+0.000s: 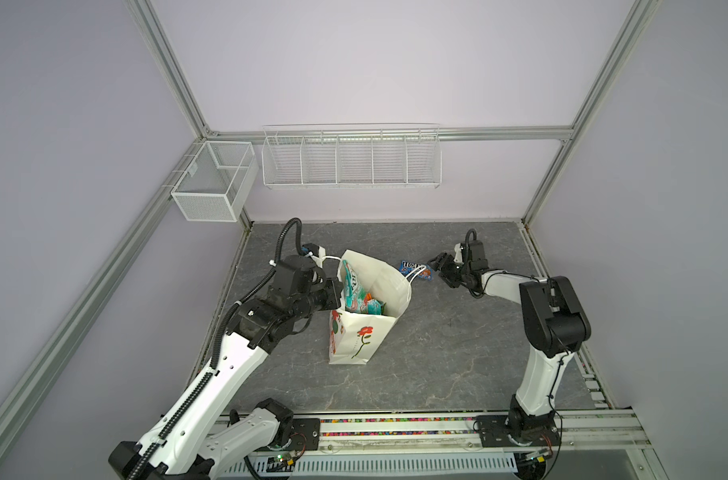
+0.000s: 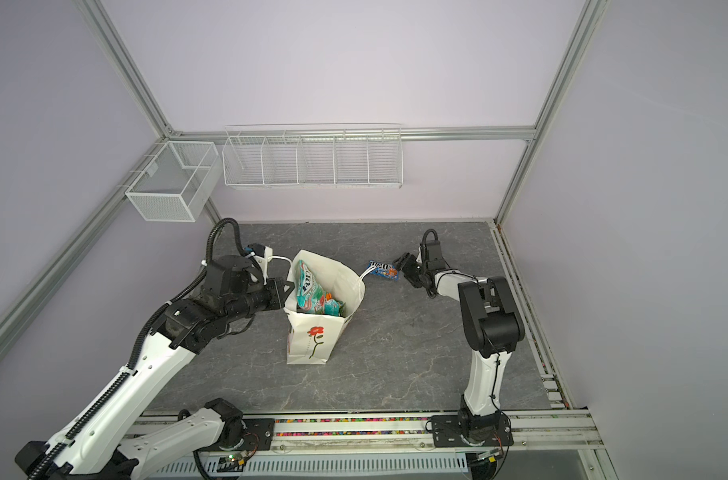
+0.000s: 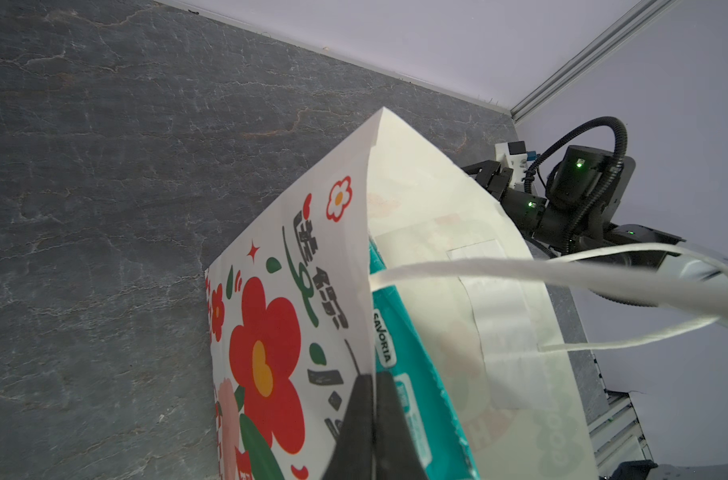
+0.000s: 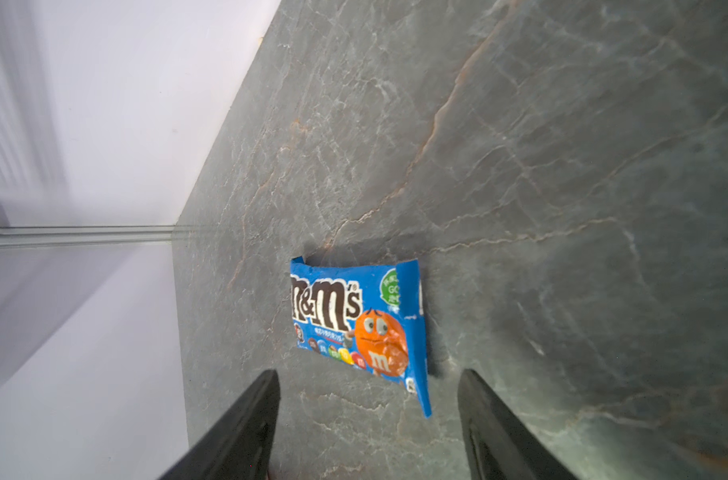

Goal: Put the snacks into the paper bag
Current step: 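Lower the open right gripper down over the blue M&M's bag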

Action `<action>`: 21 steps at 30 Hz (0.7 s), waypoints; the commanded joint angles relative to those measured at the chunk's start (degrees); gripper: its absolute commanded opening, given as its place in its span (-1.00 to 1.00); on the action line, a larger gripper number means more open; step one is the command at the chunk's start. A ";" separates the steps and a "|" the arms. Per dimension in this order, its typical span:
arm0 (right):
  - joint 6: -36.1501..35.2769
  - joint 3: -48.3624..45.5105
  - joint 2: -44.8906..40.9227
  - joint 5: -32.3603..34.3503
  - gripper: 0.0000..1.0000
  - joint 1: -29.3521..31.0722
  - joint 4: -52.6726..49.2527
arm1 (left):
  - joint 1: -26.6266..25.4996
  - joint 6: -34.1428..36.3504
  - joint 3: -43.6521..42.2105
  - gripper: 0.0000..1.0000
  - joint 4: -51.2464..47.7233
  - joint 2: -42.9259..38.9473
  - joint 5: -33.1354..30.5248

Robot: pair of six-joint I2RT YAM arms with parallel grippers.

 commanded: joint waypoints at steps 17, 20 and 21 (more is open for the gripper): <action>7.73 -6.10 6.31 -4.36 0.39 -1.93 22.11 | 0.24 0.45 -0.33 -1.00 5.66 -0.48 0.28; 10.23 -8.38 7.34 -3.25 0.39 -2.21 28.11 | 0.24 0.42 -0.36 -1.00 5.72 -0.45 0.23; 11.21 -9.26 7.87 -2.76 0.39 -2.29 30.66 | 0.25 0.47 -0.33 -1.00 5.67 -0.46 0.23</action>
